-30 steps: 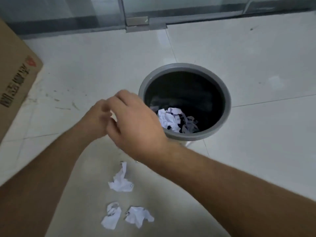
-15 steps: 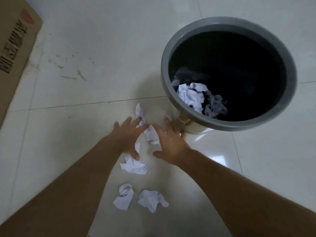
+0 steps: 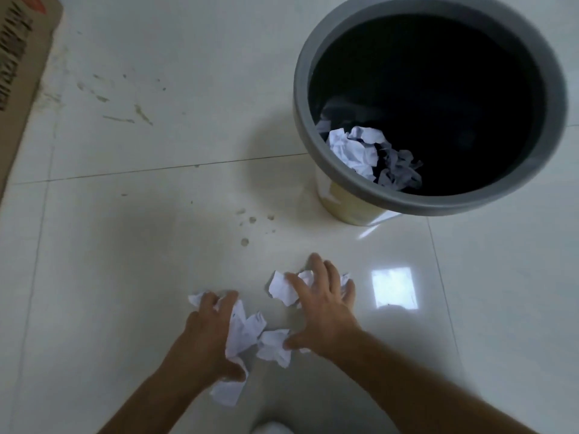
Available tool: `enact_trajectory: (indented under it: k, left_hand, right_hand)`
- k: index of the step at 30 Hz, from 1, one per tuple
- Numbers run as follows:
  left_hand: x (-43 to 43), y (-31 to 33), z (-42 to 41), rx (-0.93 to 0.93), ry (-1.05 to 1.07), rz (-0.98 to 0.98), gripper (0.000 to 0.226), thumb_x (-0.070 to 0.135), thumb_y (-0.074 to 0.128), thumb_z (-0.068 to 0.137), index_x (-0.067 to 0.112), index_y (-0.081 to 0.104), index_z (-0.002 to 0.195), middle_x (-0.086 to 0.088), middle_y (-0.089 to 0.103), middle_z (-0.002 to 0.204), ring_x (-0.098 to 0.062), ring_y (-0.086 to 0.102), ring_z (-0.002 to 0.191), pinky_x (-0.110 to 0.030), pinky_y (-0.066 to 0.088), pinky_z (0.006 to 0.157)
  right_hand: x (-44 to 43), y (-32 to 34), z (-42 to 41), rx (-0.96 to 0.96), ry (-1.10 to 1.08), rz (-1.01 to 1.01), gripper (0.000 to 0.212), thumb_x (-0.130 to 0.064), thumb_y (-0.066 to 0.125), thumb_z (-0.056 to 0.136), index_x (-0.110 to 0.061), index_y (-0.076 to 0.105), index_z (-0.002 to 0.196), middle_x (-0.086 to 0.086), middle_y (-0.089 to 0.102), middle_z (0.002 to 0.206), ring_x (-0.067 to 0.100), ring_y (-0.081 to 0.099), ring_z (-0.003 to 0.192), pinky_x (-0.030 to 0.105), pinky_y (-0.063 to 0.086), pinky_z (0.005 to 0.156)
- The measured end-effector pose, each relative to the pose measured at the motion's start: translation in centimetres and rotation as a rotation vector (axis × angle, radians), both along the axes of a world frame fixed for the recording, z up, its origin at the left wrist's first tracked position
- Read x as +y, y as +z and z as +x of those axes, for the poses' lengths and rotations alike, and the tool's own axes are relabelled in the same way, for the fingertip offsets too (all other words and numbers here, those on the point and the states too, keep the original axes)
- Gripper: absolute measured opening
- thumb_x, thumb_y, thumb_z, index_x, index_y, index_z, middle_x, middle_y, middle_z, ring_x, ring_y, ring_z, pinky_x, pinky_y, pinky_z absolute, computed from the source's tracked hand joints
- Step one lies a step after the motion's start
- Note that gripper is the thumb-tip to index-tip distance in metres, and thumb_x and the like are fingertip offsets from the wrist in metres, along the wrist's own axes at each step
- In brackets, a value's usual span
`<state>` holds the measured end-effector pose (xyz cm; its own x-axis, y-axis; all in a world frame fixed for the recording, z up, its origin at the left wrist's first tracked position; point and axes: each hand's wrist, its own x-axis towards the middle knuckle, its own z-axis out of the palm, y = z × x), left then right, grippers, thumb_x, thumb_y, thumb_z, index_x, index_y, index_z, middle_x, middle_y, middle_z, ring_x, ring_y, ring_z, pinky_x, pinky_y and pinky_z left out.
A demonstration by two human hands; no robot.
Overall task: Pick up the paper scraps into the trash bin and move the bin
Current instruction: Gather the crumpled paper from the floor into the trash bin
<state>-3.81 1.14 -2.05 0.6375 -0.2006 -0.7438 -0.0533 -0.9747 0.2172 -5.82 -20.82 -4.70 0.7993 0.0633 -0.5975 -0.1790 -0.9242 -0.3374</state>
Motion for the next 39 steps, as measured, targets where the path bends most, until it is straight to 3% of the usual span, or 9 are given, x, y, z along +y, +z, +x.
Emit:
enact_trajectory:
  k: [7,10,13,19,22,28,34,36,39]
  left_hand:
    - [-1.5,-0.4,-6.2,0.027,0.018,0.086,0.145,0.046,0.091,0.051,0.034,-0.011,0.152,-0.014,-0.002,0.158,-0.022,0.05,0.131,-0.033,0.046,0.105]
    - [-2.2,-1.1,-8.8,-0.278,0.003,-0.113,0.092,0.003,0.085,0.062,0.028,0.036,0.137,-0.035,0.044,0.135,-0.032,0.071,0.093,-0.029,0.061,0.072]
    - [-3.1,-1.3,-9.1,-0.321,-0.011,-0.229,0.066,0.005,0.088,0.034,0.019,0.061,0.092,-0.005,0.06,0.083,-0.012,0.06,0.063,-0.011,0.046,0.047]
    - [-5.8,-3.1,-7.3,-0.369,0.165,-0.354,0.025,0.047,0.046,0.079,0.033,0.061,0.095,0.014,0.062,0.089,0.003,0.056,0.077,-0.023,0.038,0.081]
    - [-7.0,-3.0,-5.2,-0.389,0.262,-0.363,0.029,0.068,0.03,0.074,0.042,0.042,0.074,0.022,0.05,0.069,0.014,0.055,0.069,-0.014,0.036,0.071]
    - [-7.3,1.7,0.4,-0.448,0.442,-0.448,0.031,0.053,0.048,0.085,0.031,0.037,0.066,0.009,0.05,0.059,0.004,0.056,0.06,-0.014,0.035,0.052]
    - [-8.1,11.2,6.7,-0.574,0.458,-0.669,0.048,0.056,0.052,0.066,0.009,0.049,0.078,0.0,0.053,0.067,-0.015,0.053,0.064,-0.031,0.043,0.066]
    - [-8.2,14.4,8.4,-0.63,0.389,-0.633,0.039,0.042,0.058,0.068,0.008,0.052,0.086,-0.009,0.06,0.074,-0.026,0.057,0.069,-0.037,0.046,0.068]
    - [-8.8,19.5,11.2,-0.835,0.224,-0.538,0.03,0.017,0.068,0.067,0.017,0.049,0.091,-0.001,0.059,0.075,-0.018,0.055,0.063,-0.023,0.042,0.054]
  right_hand:
    - [1.5,0.1,-7.0,0.045,0.08,0.023,0.129,-0.075,0.073,0.053,-0.047,-0.014,0.145,0.006,-0.03,0.159,0.037,-0.017,0.147,0.066,0.001,0.112]
    - [2.4,0.5,-8.0,0.029,0.18,-0.027,0.115,-0.06,0.079,0.06,-0.042,0.006,0.147,0.015,-0.004,0.163,0.043,0.013,0.144,0.063,0.027,0.106]
    - [3.2,0.9,-7.5,-0.064,0.122,-0.058,0.074,-0.039,0.077,0.068,-0.034,0.043,0.133,0.015,0.042,0.145,0.036,0.051,0.118,0.046,0.051,0.077]
    - [4.0,0.9,-5.1,0.058,-0.063,0.164,0.052,-0.024,0.058,0.091,-0.016,0.039,0.138,0.009,0.035,0.14,0.027,0.042,0.127,0.039,0.045,0.1]
    - [3.5,1.6,-3.7,0.018,-0.178,0.239,0.046,-0.017,0.064,0.084,-0.011,0.048,0.127,0.011,0.044,0.131,0.028,0.051,0.117,0.036,0.045,0.096]
    - [3.0,4.1,1.4,-0.172,-0.162,0.301,0.044,-0.012,0.068,0.075,-0.014,0.054,0.116,0.009,0.054,0.114,0.025,0.053,0.105,0.034,0.047,0.089]
    - [2.5,12.1,7.9,-0.502,-0.168,0.424,0.029,-0.009,0.069,0.076,-0.007,0.06,0.104,0.016,0.061,0.102,0.031,0.054,0.098,0.035,0.042,0.083]
    - [2.0,15.5,9.4,-0.549,-0.201,0.463,0.029,-0.011,0.069,0.075,-0.01,0.059,0.102,0.013,0.061,0.101,0.028,0.056,0.097,0.034,0.042,0.08]
    - [0.7,20.6,11.6,-0.657,-0.271,0.516,0.032,-0.01,0.068,0.076,-0.014,0.053,0.103,0.008,0.056,0.099,0.025,0.058,0.086,0.039,0.051,0.072]
